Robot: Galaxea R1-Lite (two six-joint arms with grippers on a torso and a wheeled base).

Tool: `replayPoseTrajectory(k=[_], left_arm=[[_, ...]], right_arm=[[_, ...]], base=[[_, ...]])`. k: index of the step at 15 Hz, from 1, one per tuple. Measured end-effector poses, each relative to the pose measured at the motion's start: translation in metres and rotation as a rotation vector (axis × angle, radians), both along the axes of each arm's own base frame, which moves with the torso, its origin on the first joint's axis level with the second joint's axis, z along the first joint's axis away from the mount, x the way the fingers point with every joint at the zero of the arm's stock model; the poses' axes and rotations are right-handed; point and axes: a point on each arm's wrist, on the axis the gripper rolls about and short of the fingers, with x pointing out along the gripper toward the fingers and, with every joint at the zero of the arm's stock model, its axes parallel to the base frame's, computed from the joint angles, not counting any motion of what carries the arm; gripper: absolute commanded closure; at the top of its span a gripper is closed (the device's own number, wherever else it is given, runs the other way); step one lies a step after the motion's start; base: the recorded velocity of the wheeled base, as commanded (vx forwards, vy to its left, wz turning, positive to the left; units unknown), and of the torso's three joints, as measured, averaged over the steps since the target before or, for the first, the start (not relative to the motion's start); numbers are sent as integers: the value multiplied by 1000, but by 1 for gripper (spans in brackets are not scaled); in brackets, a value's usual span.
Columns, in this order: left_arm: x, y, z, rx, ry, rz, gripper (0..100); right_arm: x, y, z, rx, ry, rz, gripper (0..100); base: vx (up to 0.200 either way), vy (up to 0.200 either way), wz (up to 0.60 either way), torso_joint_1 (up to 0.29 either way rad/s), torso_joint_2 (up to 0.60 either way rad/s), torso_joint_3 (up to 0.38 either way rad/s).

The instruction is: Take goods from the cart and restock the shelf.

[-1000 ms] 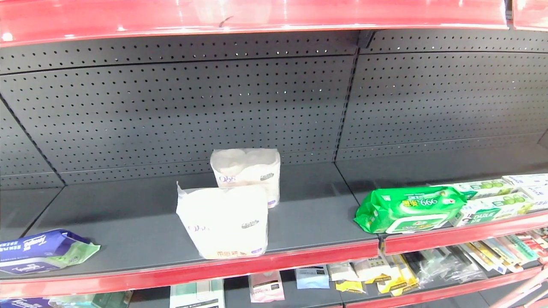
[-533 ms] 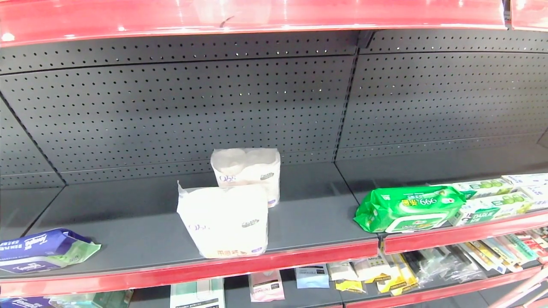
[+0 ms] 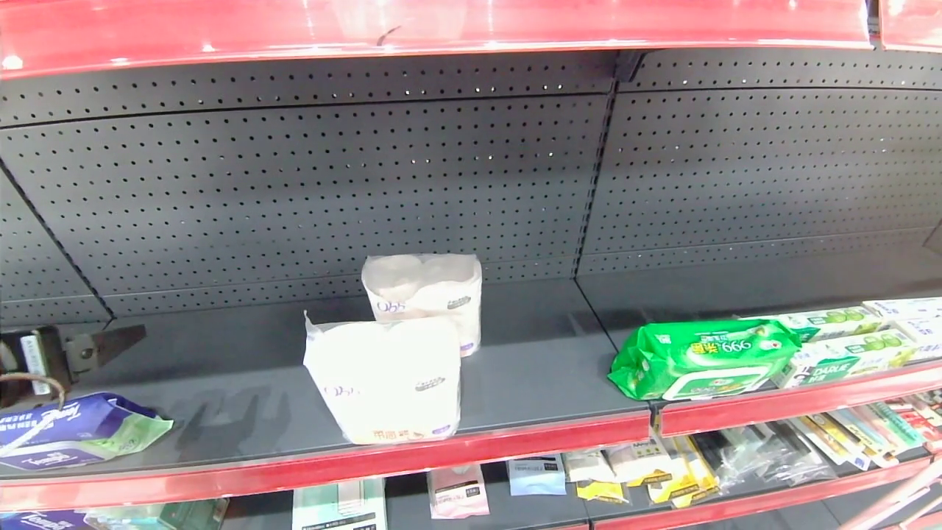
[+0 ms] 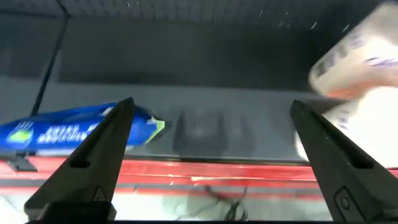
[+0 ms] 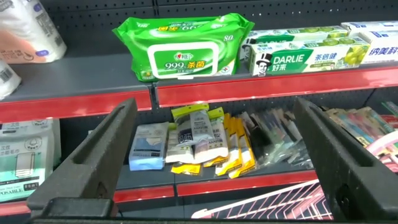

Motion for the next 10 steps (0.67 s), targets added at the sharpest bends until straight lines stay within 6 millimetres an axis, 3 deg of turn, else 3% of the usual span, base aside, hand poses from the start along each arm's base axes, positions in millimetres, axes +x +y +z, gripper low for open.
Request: replayPoseTrajectory(k=[5,10], left_arm=[[60,-6,-29,-1,177,-88,0],[94,-19,-54,-6,267,-153,0]], right_arm=[[0,0,0,0,0,0,0],[0,0,0,0,0,0,0]], base=[[0,0,0,0,0,0],[0,0,0,0,0,0]])
